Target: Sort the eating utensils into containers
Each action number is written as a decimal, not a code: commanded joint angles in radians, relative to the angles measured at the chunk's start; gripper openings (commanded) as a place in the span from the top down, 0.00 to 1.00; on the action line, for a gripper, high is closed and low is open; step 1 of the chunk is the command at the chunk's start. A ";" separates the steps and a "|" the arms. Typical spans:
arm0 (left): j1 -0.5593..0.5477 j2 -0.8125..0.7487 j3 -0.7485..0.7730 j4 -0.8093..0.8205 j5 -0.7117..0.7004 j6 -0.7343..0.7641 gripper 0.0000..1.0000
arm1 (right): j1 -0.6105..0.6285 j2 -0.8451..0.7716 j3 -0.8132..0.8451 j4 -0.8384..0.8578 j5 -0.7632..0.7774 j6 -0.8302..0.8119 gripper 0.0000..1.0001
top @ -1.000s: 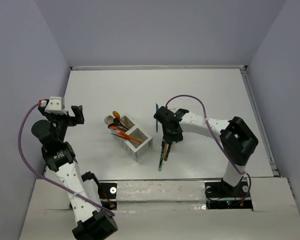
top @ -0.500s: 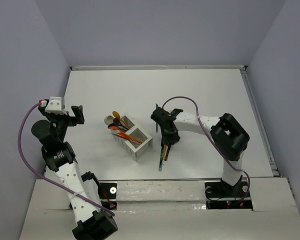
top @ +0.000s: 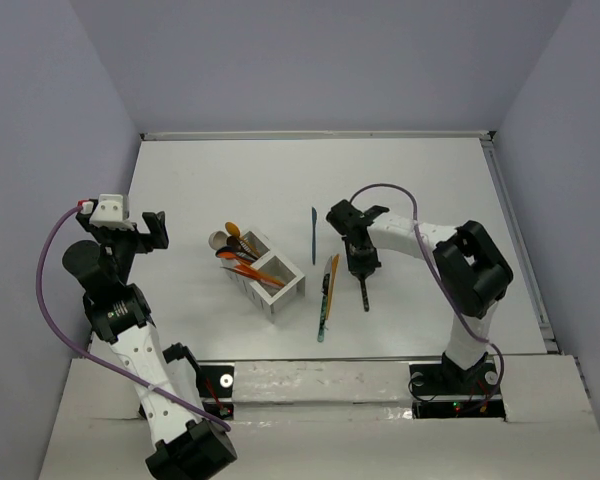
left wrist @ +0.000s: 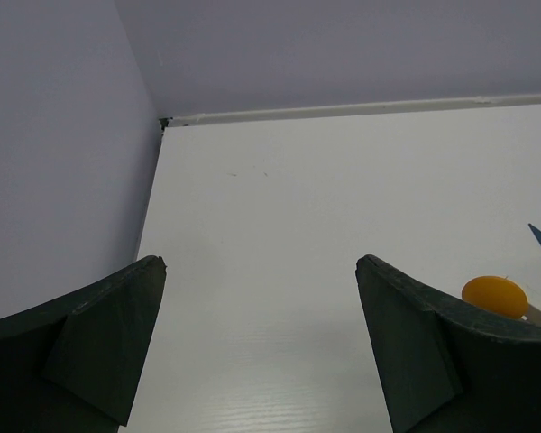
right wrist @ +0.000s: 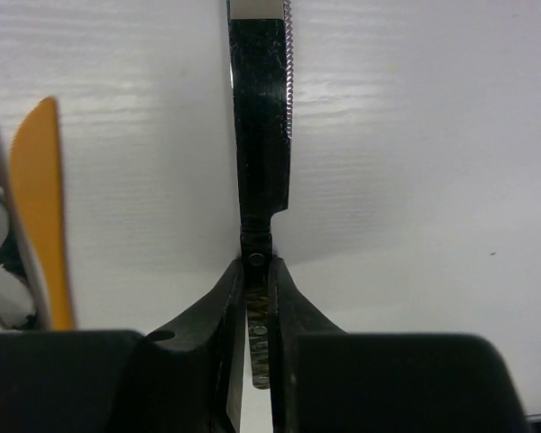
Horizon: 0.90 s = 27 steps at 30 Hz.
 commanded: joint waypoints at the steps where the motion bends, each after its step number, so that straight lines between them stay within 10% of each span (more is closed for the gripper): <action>1: 0.009 -0.007 -0.007 0.050 0.027 -0.004 0.01 | -0.058 -0.028 -0.027 0.012 0.119 -0.087 1.00; 9: 0.011 0.012 -0.005 0.049 0.032 -0.005 0.01 | 0.075 -0.389 0.131 0.267 0.188 -0.426 1.00; 14: 0.011 0.073 0.017 0.006 -0.020 0.007 0.03 | 0.339 -0.565 -0.050 0.986 -0.055 -0.849 1.00; 20: 0.011 0.159 0.051 -0.057 0.006 0.022 0.04 | 0.387 -0.481 -0.144 1.291 -0.361 -0.847 1.00; 27: 0.011 0.179 0.057 -0.062 0.047 0.031 0.05 | 0.396 -0.344 -0.163 1.330 -0.382 -0.790 1.00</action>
